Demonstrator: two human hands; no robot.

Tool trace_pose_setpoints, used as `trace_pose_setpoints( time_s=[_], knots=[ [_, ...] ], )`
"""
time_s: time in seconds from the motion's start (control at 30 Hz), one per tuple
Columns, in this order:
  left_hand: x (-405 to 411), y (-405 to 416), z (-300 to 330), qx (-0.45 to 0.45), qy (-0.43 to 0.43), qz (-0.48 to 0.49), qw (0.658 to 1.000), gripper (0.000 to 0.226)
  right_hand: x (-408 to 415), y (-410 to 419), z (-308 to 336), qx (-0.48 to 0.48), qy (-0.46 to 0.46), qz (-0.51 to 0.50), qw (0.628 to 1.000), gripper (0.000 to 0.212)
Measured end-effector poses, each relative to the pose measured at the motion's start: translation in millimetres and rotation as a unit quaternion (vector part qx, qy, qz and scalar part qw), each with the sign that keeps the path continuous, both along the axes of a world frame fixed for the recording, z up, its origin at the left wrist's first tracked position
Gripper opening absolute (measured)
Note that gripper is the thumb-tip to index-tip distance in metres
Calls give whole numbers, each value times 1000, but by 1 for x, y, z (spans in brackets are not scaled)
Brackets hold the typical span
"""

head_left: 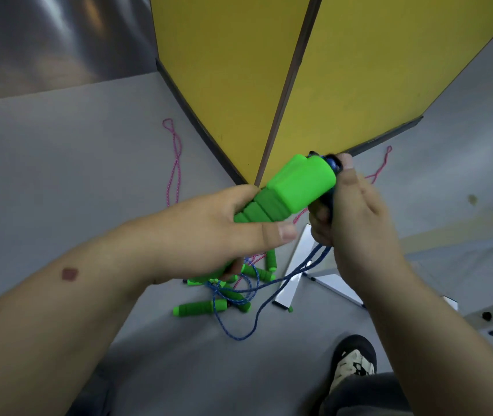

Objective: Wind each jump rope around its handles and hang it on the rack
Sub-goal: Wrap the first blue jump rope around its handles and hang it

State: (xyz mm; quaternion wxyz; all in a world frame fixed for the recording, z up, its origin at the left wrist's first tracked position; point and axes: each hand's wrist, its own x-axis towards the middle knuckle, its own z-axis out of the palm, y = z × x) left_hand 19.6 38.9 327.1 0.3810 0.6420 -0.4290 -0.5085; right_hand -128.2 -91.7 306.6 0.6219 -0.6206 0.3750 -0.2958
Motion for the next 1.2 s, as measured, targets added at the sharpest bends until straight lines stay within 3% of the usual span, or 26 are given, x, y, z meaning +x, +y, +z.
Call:
trace_pose_setpoints(
  time_s=[0.07, 0.13, 0.2, 0.27, 0.33, 0.4, 0.47, 0.6, 0.7, 0.8, 0.87, 0.93, 1.03, 1.13, 1.2],
  knots=[
    [-1, -3, 0, 1, 137, 59, 989, 51, -3, 6, -5, -146, 76, 0, 986, 41],
    [1, -7, -1, 20, 182, 121, 976, 56, -6, 8, -9, -295, 188, 35, 936, 36],
    [3, -9, -2, 46, 80, 152, 984, 40, -6, 12, -5, -362, 289, 128, 877, 30],
    [8, -8, -9, 90, -127, 134, 979, 31, -6, 14, 2, -387, 351, 212, 826, 29],
    [9, -5, -19, 141, -342, 55, 928, 29, -7, 12, 12, -384, 374, 269, 800, 33],
    [7, -3, -25, 169, -430, -12, 887, 25, -10, 8, 23, -359, 384, 304, 795, 33],
    [3, -1, -24, 179, -452, -67, 871, 21, -14, 2, 32, -331, 385, 320, 800, 32],
    [1, 1, -13, 167, -384, -165, 893, 13, -22, -14, 36, -261, 286, 287, 876, 30],
    [7, 1, -8, 146, -273, -179, 934, 14, -22, -20, 29, -85, 135, 256, 954, 31],
    [11, 1, -3, 107, -146, -190, 965, 21, -18, -19, 25, 76, 22, 211, 974, 15],
    [11, 2, 1, 68, -15, -158, 985, 5, -15, -18, 20, 140, -1, 180, 974, 21],
    [11, 2, 2, 36, 86, -110, 990, 10, -10, -12, 14, 154, 18, 211, 965, 36],
    [13, -2, -4, 17, 127, 0, 992, 6, -6, -6, 8, 133, 72, 242, 958, 51],
    [15, -7, -8, 45, 131, 90, 986, 30, -7, -9, 7, -4, 178, 213, 961, 31],
    [17, -8, -11, 56, 99, 129, 985, 32, -9, -13, 8, -93, 245, 197, 945, 25]
  ],
)
